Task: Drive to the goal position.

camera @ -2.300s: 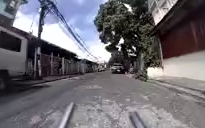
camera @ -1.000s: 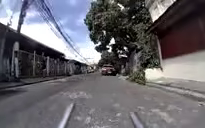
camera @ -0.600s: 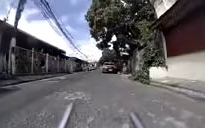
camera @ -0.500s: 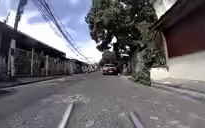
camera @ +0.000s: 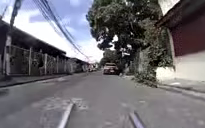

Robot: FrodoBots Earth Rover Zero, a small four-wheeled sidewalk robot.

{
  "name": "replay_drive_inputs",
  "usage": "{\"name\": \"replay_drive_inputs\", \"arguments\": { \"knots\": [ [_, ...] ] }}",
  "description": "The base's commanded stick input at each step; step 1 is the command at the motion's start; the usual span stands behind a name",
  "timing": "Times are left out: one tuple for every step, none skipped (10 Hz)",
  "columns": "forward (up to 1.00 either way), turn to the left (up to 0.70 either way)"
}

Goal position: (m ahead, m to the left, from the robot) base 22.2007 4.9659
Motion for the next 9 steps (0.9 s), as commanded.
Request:
{"name": "replay_drive_inputs", "arguments": {
  "knots": [
    [0.85, -0.31],
    [0.85, -0.05],
    [0.85, -0.01],
    [0.85, 0.00],
    [0.85, 0.00],
    [0.85, 0.00],
    [0.85, 0.00],
    [1.00, 0.00],
    [1.00, 0.00]
  ]
}}
